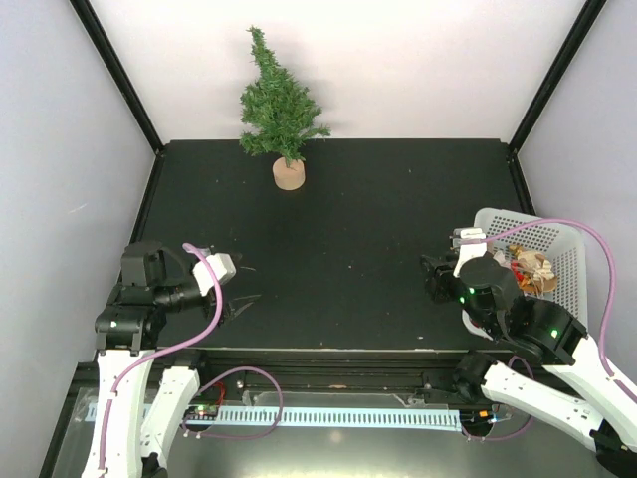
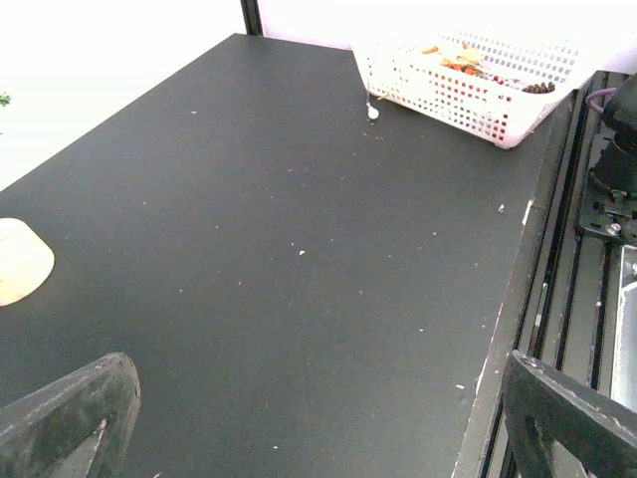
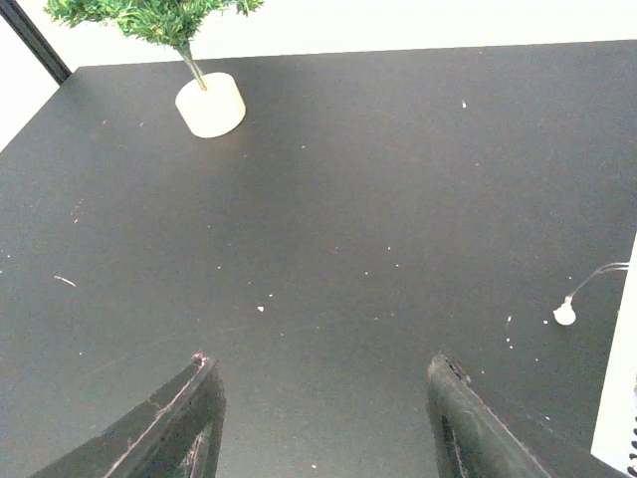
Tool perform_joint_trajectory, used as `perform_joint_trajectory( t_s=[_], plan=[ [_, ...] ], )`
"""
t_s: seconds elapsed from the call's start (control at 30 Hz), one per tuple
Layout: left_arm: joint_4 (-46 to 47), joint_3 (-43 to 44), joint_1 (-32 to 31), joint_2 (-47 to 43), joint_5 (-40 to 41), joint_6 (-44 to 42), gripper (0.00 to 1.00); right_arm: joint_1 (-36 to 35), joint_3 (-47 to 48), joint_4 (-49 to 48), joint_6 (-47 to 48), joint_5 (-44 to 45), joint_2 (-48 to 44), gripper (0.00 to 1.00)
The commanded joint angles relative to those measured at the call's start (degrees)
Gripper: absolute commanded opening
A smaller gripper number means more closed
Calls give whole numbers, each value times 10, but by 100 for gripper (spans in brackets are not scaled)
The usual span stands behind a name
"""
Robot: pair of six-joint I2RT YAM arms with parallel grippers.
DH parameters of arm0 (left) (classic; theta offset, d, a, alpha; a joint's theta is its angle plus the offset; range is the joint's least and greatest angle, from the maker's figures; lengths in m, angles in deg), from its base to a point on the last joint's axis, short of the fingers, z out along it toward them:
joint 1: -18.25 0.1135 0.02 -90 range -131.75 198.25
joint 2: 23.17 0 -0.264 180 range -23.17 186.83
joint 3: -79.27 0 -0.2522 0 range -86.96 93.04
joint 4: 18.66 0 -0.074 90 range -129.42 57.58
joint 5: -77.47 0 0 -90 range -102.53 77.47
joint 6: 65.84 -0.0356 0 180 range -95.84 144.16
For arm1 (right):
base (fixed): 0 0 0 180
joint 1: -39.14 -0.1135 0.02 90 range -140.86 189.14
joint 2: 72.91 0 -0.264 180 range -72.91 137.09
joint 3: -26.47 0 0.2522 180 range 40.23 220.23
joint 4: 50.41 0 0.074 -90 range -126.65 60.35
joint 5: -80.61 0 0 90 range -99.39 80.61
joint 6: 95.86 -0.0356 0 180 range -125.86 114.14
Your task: Decorate the small christmas tree
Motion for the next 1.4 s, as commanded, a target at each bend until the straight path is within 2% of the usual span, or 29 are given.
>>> perform_joint_trajectory(
  t_s=[0.0, 0.57, 0.7, 0.8, 0.9, 1.03, 1.2, 1.37],
  plan=[
    [-7, -2, 2, 2, -17, 3, 99, -2, -2, 3, -2, 15, 2, 57],
    [10, -10, 2, 11, -6, 16, 99, -3, -2, 0, 1, 11, -1, 58],
    [29, 7, 1, 56, 18, 26, 99, -2, 1, -13, 9, -9, 9, 59],
    [94, 42, -7, 101, 99, 81, 99, -3, 4, -13, -4, -17, 40, 59],
    [172, 94, -11, 155, 171, 129, 99, -2, -6, -52, 0, -49, 52, 59],
    [234, 202, -17, 276, 217, 200, 99, -2, -28, -122, 7, -59, 58, 60],
    [251, 423, -38, 466, 265, 246, 99, -3, -35, -162, 17, -42, 109, 60],
    [254, 625, -66, 638, 284, 245, 99, -2, -47, -211, 19, -20, 157, 60]
  ],
)
